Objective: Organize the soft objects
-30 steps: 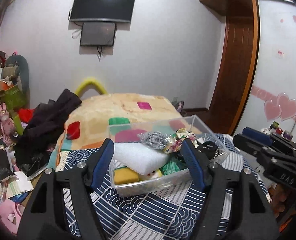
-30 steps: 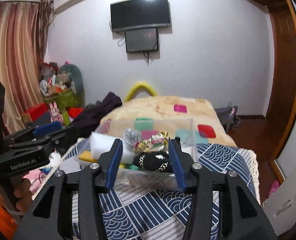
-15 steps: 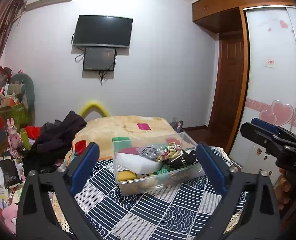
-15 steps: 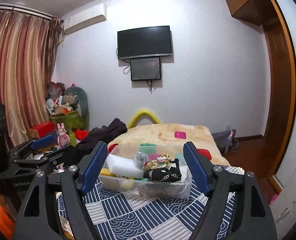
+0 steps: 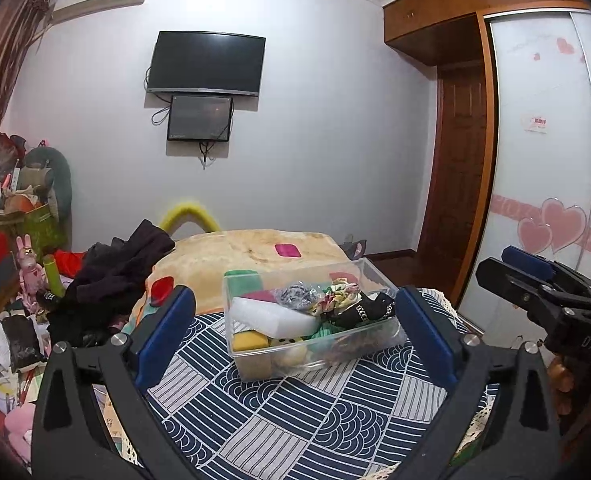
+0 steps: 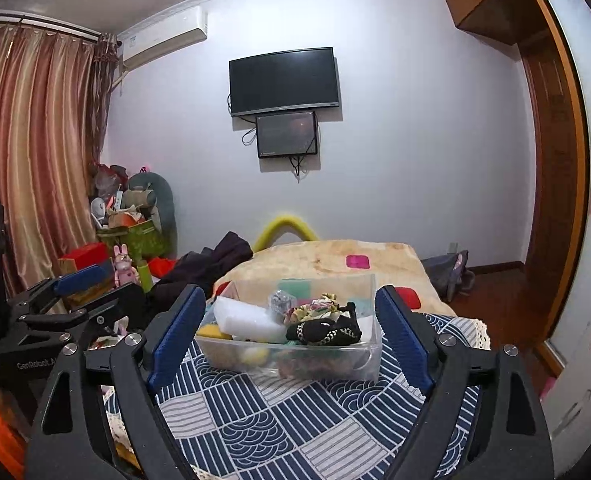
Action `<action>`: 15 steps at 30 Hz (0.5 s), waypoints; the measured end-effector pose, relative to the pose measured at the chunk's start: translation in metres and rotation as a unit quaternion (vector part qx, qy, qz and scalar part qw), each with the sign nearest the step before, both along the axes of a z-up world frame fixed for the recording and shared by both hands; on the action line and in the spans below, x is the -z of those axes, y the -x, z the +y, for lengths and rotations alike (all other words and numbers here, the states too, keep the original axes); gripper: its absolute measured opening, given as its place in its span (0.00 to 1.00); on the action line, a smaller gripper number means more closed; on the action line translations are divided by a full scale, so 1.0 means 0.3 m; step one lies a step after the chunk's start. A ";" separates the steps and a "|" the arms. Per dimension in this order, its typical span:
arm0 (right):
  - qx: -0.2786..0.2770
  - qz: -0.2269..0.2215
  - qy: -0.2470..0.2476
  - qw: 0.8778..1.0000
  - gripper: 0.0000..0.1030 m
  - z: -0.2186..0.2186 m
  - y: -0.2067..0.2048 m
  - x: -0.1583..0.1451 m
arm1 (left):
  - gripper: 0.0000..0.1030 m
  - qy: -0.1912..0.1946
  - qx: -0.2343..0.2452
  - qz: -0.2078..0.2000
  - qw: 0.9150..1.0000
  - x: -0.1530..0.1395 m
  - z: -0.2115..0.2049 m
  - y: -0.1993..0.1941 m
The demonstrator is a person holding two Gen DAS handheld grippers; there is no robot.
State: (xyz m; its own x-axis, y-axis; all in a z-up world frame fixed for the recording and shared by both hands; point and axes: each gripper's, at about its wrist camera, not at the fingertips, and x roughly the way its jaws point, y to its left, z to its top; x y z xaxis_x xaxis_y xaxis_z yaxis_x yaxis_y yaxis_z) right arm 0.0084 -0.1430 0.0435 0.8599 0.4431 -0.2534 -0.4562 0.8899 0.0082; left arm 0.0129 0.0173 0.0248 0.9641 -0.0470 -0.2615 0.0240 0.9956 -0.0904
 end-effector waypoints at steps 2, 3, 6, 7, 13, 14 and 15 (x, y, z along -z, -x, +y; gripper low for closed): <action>0.000 0.001 -0.001 1.000 0.83 0.000 0.000 -0.002 | 0.98 0.000 0.000 0.001 1.000 0.002 -0.002 0.001; 0.001 0.000 -0.001 1.000 0.83 0.000 -0.001 -0.002 | 0.98 0.000 0.000 0.001 1.000 0.003 -0.002 0.000; 0.001 0.000 -0.002 1.000 0.83 -0.003 0.002 0.002 | 0.98 0.001 0.000 0.001 1.000 0.007 -0.001 0.003; 0.001 -0.001 -0.002 1.000 0.83 -0.004 0.005 0.003 | 0.98 0.001 0.000 0.001 1.000 0.007 -0.001 0.002; 0.002 -0.001 -0.002 1.000 0.83 -0.004 0.007 0.003 | 0.98 0.001 -0.001 -0.001 1.000 0.008 -0.001 0.005; 0.001 0.000 -0.002 1.000 0.83 -0.004 0.007 0.003 | 0.98 0.001 -0.001 -0.002 1.000 0.008 -0.001 0.007; 0.001 0.000 -0.003 1.000 0.83 -0.007 0.013 0.007 | 0.98 0.001 -0.003 -0.004 1.000 0.008 -0.001 0.009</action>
State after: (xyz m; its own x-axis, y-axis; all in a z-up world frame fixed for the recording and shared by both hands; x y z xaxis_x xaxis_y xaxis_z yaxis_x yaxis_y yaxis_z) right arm 0.0045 -0.1450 0.0414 0.8609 0.4430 -0.2502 -0.4547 0.8906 0.0125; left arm 0.0103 0.0170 0.0223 0.9665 -0.0419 -0.2532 0.0191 0.9956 -0.0918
